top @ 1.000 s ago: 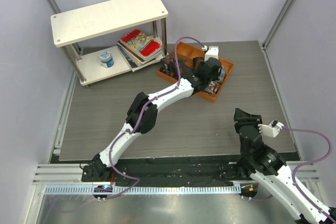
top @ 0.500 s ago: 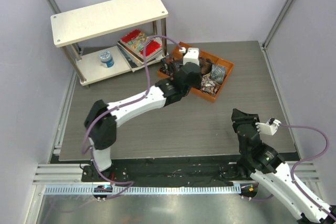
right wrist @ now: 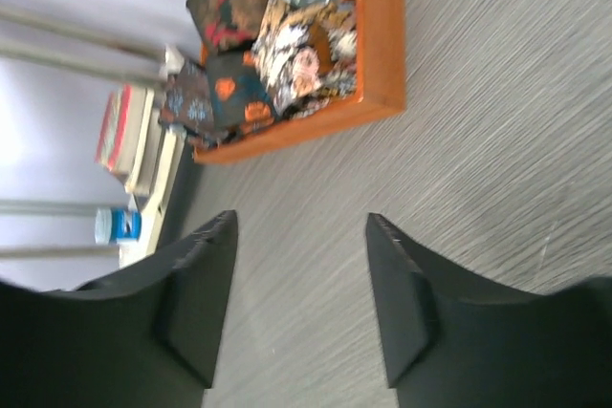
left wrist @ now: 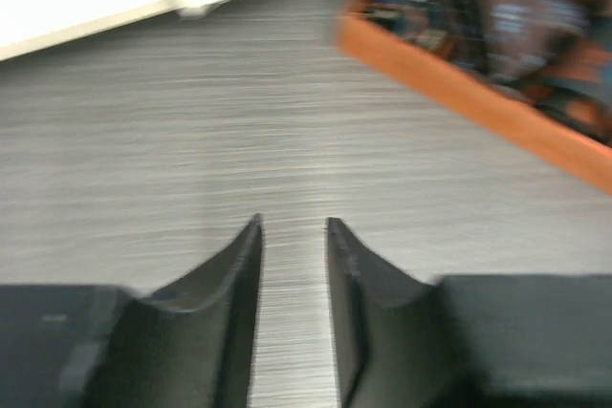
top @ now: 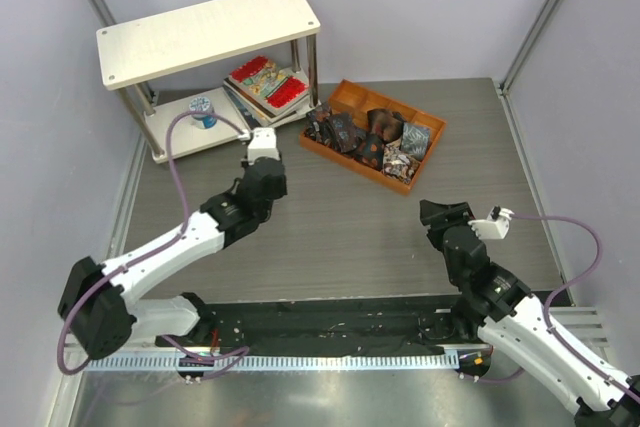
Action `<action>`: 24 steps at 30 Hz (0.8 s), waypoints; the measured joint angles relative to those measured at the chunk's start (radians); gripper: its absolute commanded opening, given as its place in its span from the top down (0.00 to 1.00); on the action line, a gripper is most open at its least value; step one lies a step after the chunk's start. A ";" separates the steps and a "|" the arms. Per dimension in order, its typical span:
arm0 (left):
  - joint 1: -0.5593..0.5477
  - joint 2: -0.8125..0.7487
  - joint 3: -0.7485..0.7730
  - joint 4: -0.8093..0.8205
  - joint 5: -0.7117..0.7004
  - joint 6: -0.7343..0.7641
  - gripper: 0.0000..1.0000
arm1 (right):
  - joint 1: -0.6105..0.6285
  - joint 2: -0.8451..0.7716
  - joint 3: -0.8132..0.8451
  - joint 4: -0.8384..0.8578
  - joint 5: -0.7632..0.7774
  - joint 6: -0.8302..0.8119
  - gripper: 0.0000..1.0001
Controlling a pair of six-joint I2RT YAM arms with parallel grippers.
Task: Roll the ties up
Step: Reset both arms
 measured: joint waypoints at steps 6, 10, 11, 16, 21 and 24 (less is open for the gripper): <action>0.130 -0.162 -0.134 -0.060 -0.070 -0.010 0.27 | 0.000 0.110 0.010 0.134 -0.119 -0.089 0.23; 0.142 -0.246 -0.203 -0.065 -0.170 -0.008 0.06 | 0.000 0.235 0.022 0.223 -0.208 -0.132 0.20; 0.144 -0.252 -0.212 -0.062 -0.195 -0.003 0.01 | 0.000 0.277 0.032 0.241 -0.236 -0.146 0.19; 0.175 -0.262 -0.301 0.008 -0.249 0.039 0.00 | 0.000 0.421 0.085 0.313 -0.359 -0.209 0.03; 0.332 -0.309 -0.428 0.127 -0.144 0.079 0.00 | 0.000 0.530 0.121 0.417 -0.502 -0.264 0.00; 0.483 -0.311 -0.477 0.196 -0.041 0.080 0.00 | 0.000 0.579 0.127 0.465 -0.577 -0.286 0.00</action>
